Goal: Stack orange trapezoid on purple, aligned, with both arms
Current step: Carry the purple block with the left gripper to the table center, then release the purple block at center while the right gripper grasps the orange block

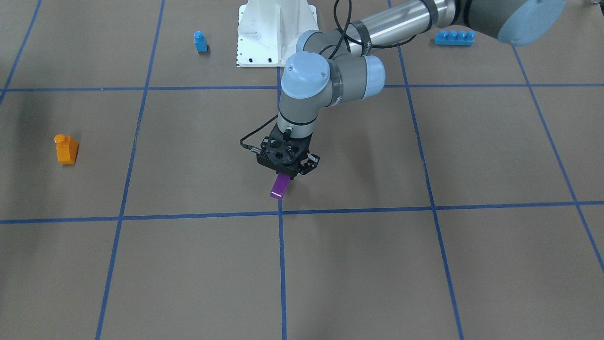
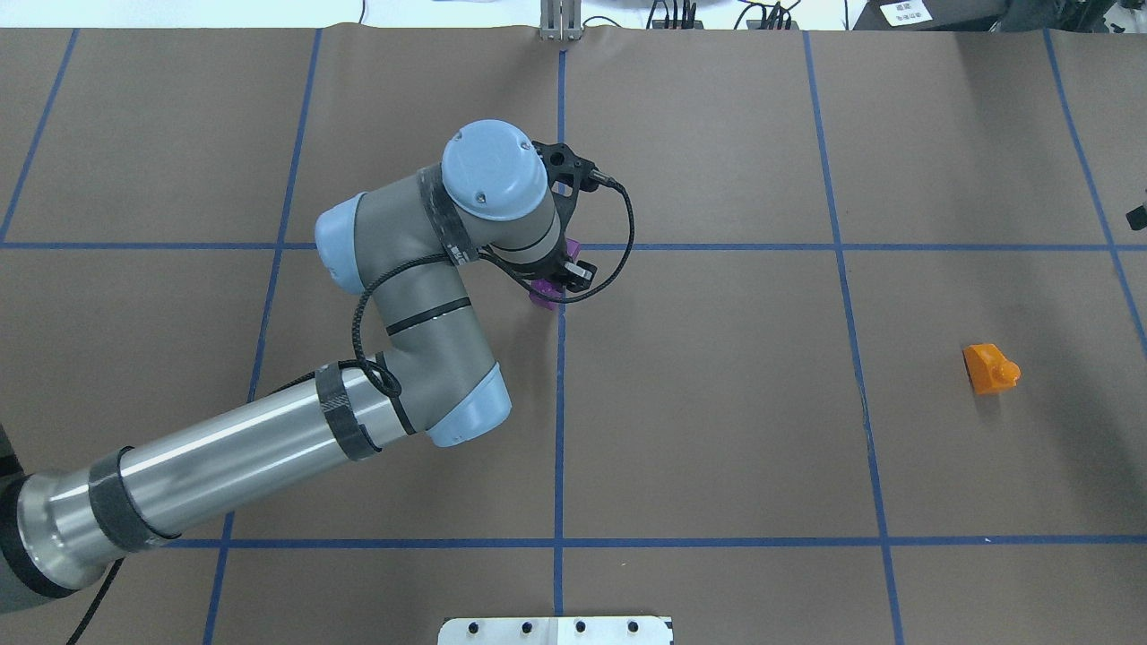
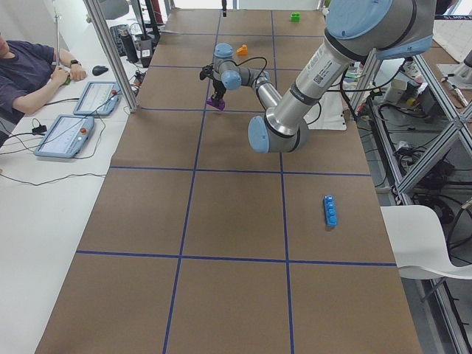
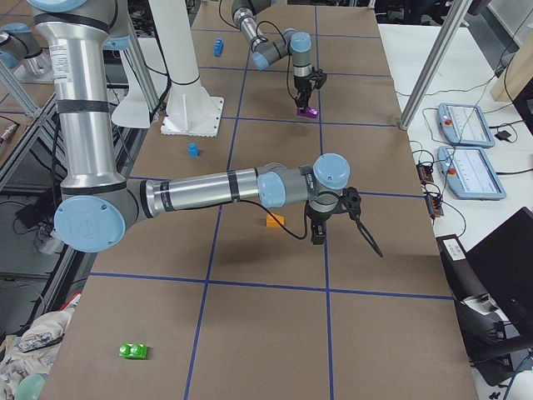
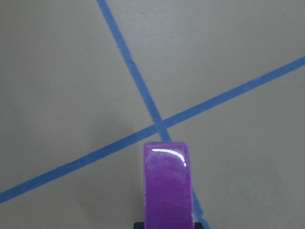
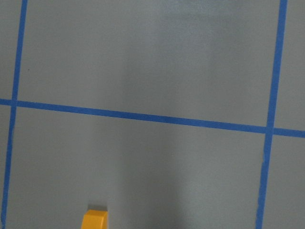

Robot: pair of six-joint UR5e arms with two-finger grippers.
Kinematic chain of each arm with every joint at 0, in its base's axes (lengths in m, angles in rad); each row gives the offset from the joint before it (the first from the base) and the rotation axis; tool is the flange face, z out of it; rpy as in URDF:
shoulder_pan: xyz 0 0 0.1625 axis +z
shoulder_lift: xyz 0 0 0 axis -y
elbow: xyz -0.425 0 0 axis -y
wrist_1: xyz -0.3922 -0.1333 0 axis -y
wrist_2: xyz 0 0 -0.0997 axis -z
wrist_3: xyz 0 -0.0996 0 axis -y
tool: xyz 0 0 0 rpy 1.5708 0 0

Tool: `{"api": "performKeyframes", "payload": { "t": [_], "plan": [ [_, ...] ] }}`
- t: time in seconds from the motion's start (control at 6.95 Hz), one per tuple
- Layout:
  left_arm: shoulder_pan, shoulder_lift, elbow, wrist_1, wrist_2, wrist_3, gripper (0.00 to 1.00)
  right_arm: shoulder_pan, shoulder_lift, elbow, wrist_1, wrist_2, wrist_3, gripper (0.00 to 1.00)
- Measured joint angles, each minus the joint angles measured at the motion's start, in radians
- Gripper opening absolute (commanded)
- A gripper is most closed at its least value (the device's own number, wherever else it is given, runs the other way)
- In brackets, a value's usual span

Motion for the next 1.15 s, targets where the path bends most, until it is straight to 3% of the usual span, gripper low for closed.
{"api": "performKeyframes", "payload": {
  "t": [0.14,0.58,1.15],
  "plan": [
    [0.017,-0.015,0.038,-0.022,0.018,-0.003,0.99,-0.025,0.0,0.022,0.014,-0.005,0.059,1.0],
    [0.025,-0.025,0.06,-0.036,0.03,-0.002,1.0,-0.12,-0.022,0.059,0.194,-0.052,0.299,1.0],
    [-0.04,-0.028,0.042,-0.04,0.02,0.005,1.0,-0.376,-0.046,0.114,0.327,-0.237,0.604,1.0]
  ]
}}
